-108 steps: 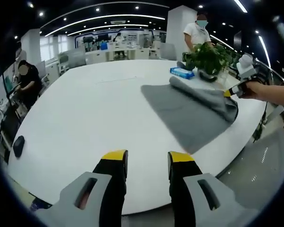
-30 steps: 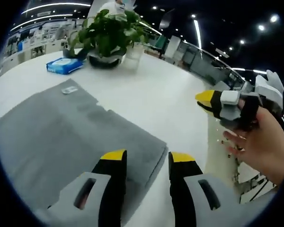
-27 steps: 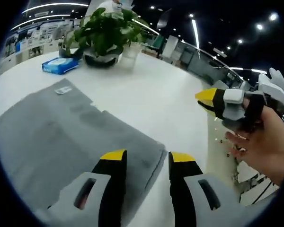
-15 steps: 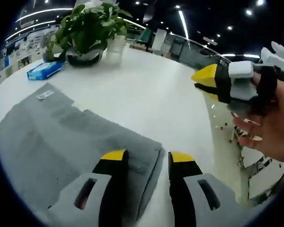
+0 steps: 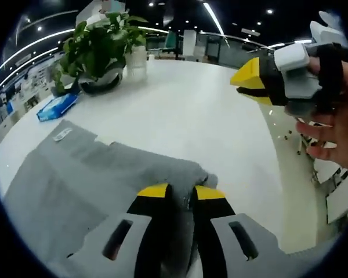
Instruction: Open the folded towel by lifting each exposed corner and separating the folded layers until the towel lies flat within the target outline without major curled edges
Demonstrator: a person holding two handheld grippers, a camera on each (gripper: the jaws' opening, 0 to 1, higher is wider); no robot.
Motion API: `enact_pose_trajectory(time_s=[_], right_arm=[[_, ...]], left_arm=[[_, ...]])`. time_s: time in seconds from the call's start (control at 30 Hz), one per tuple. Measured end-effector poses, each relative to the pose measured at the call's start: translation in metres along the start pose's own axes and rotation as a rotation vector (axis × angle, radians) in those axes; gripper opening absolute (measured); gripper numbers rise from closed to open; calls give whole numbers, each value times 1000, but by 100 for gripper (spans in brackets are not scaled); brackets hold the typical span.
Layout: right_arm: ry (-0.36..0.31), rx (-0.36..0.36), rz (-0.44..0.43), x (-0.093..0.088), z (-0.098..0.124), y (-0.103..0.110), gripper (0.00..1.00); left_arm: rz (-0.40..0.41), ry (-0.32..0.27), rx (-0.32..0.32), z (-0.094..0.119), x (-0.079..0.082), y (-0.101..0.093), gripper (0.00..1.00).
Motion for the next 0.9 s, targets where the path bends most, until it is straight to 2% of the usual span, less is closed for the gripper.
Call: enact_pose_trajectory(time_s=[0.03, 0.1, 0.2, 0.3, 0.43, 0.53, 0.67, 0.73, 0.83, 0.87, 0.9], right_arm=[[7, 0, 10, -1, -1, 1, 5], [29, 2, 36, -4, -2, 2, 4], [71, 33, 61, -11, -4, 9, 3], [201, 82, 140, -29, -9, 20, 0], [324, 144, 193, -49, -15, 33, 0], [462, 197, 275, -70, -15, 42, 0], [512, 225, 296, -81, -19, 47, 0], [562, 235, 332, -91, -19, 47, 0], [639, 209, 459, -104, -21, 41, 0], [646, 211, 467, -106, -21, 40, 0], [609, 219, 431, -101, -22, 44, 0]], left_arm=[[7, 2, 7, 1, 2, 2, 4], [72, 1, 7, 7, 5, 5, 4], [98, -13, 17, 15, 12, 12, 4], [125, -37, 28, 25, 20, 17, 3], [153, -60, 54, 36, 27, 24, 3], [158, -71, 70, 42, 30, 29, 3], [169, -85, 82, 45, 32, 35, 3], [183, -87, 81, 46, 32, 37, 3], [227, -102, 69, 51, 35, 40, 3], [227, -104, 67, 53, 35, 41, 3], [217, -109, 67, 56, 35, 42, 3]])
Point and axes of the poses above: the point that each gripper's makers call its tool centre point, and the gripper's own axes: z roughly backward along the fingers, y roughly to its left, x roughly out of its top, the point moved 7 cm from there along z, roughly backward along the fingers, and after that the axes turned 3 degrees about z, right-handed, at the moved point
